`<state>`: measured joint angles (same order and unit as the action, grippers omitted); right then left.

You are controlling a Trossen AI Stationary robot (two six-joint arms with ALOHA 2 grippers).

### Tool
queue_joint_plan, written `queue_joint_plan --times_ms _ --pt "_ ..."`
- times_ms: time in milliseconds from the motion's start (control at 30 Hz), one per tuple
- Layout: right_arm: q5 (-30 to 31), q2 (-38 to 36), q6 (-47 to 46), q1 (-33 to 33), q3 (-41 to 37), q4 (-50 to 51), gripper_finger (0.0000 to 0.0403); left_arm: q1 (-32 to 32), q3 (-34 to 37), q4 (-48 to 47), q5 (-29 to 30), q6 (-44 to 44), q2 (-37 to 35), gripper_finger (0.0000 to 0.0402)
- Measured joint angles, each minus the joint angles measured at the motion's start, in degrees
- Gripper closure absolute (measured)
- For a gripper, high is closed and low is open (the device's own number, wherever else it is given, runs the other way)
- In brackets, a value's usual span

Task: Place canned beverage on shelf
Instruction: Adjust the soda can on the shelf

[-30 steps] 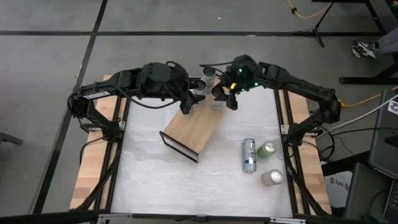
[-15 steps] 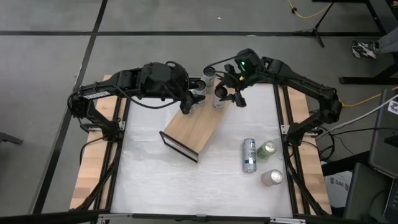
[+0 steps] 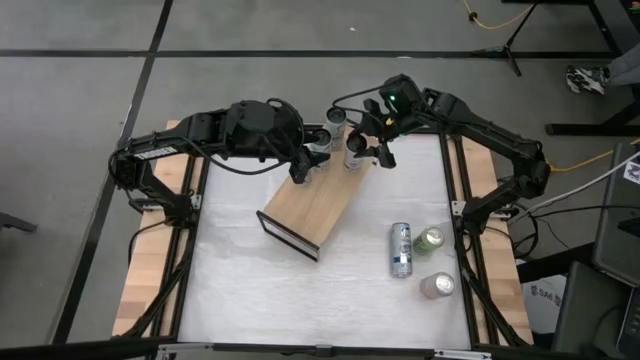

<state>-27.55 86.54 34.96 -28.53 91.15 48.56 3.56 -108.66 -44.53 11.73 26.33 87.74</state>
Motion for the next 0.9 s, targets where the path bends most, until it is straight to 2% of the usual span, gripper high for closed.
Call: queue_joint_plan --times_ms 567,700,900 --pt "0.39 0.02 -0.08 0.00 0.00 -0.81 0.0148 -0.01 0.00 0.00 0.00 0.00 0.00 0.0102" --pt "0.57 0.02 -0.07 0.00 0.00 -0.79 0.0126 0.00 0.00 0.00 0.00 0.00 0.00 0.0102" --pt "5.00 0.02 -0.06 0.00 0.02 -1.23 0.0074 0.00 0.00 0.00 0.00 0.00 0.00 0.0102"
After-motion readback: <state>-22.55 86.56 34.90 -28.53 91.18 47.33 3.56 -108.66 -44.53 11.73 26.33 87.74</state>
